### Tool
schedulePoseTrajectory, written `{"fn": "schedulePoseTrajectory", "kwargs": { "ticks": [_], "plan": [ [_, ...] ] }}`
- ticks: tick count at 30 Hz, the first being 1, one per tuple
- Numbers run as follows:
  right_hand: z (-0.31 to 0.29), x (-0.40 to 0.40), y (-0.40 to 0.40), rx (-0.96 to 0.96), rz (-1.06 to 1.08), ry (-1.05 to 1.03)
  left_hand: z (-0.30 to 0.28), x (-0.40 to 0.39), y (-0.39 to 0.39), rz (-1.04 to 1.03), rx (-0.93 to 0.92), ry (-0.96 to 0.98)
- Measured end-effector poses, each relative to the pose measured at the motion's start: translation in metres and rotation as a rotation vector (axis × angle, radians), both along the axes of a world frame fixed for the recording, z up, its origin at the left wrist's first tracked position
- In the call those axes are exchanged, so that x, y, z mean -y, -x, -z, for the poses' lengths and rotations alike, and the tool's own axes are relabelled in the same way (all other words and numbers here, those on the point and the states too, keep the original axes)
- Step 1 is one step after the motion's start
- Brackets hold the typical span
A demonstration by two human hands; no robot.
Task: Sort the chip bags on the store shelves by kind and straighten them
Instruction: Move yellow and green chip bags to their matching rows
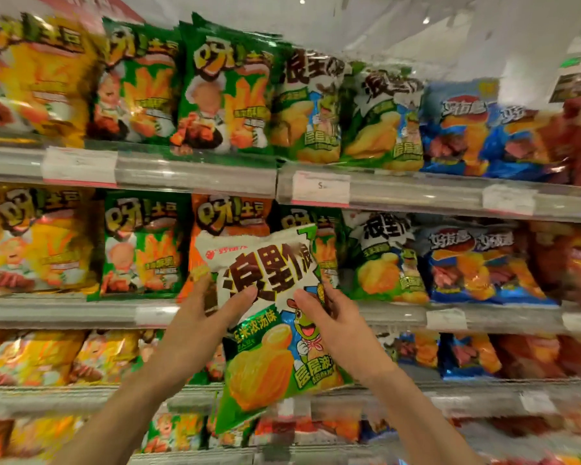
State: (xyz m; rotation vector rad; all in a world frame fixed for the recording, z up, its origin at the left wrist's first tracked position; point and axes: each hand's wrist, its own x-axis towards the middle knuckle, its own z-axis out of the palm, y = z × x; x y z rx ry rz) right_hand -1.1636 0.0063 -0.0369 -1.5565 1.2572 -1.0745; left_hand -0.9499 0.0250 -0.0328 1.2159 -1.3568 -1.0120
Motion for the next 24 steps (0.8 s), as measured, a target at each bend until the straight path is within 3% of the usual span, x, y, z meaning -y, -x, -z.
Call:
{"fn": "schedulePoseTrajectory", "kwargs": {
  "ticks": [9,15,18,24],
  "plan": [
    [0.001,0.000,0.089,-0.021,0.032,-0.051,-0.012,0.003,0.093,-0.081,0.031,-0.020],
    [-0.010,0.017,0.086,-0.026,-0.033,-0.045,-0.012,0.014,0.086,-0.148,0.047,-0.012],
    [-0.026,0.047,0.080,-0.003,0.056,0.037,-0.010,0.018,0.065,-0.206,-0.027,0.012],
    [-0.025,0.113,0.034,-0.349,0.264,0.148,-0.018,0.011,0.031,-0.289,-0.002,-0.010]
  ]
}}
